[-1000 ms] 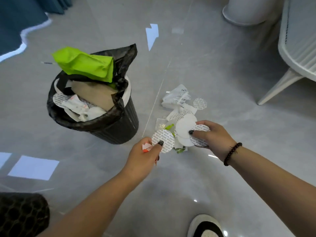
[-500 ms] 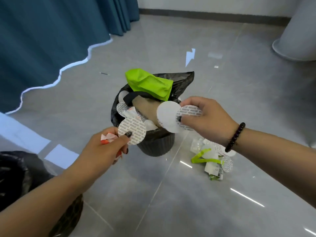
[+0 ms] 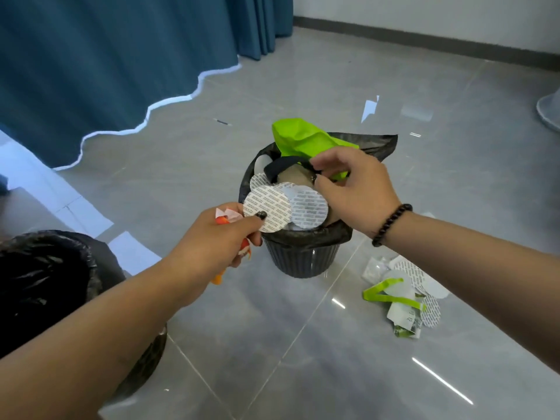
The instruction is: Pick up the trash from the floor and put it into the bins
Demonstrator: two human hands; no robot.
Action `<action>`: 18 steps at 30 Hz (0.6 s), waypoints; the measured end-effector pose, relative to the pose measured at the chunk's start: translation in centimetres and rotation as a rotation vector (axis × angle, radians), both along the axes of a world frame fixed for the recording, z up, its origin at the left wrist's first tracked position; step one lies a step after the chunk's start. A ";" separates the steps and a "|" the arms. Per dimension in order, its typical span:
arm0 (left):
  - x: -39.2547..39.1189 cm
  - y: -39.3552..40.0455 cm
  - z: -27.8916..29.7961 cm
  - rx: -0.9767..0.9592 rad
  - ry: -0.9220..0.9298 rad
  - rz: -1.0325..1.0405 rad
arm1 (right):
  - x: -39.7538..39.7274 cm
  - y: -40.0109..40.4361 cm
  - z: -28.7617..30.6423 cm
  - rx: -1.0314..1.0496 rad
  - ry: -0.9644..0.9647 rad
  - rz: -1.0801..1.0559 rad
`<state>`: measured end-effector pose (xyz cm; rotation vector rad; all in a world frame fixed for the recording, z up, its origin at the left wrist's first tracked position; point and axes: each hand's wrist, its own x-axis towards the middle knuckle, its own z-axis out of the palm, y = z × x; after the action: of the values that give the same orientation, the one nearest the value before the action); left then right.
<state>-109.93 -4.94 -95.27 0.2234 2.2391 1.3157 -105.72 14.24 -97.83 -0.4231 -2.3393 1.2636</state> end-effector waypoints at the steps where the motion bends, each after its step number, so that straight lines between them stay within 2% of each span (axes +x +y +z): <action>1: 0.1 0.0 0.0 -0.014 -0.002 -0.020 | 0.4 -0.2 0.4 -0.140 -0.015 0.027; 3: 0.3 0.1 -0.3 -0.039 -0.011 -0.042 | 0.9 -0.8 1.0 -0.379 -0.112 0.140; 4: 0.3 0.2 -0.5 -0.042 -0.015 -0.045 | 1.1 -1.2 1.0 -0.406 -0.164 0.194; 6: 0.5 0.4 -0.8 -0.037 -0.019 -0.059 | 1.5 -1.8 1.0 -0.358 -0.210 0.229; 10: 1.1 1.1 -0.8 -0.033 -0.035 -0.085 | 2.1 -1.9 1.8 -0.285 -0.170 0.164; 14: 0.7 1.6 -0.6 0.083 -0.154 0.121 | 1.6 -0.8 2.0 -0.261 -0.107 -0.008; 18: 0.6 1.9 -0.2 0.207 -0.328 0.314 | 0.6 -0.9 0.6 -0.211 -0.186 -0.056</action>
<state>-109.34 -3.05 -95.49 -0.2656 1.9128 1.6163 -105.09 13.37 -97.24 -0.6968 -2.3324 1.5074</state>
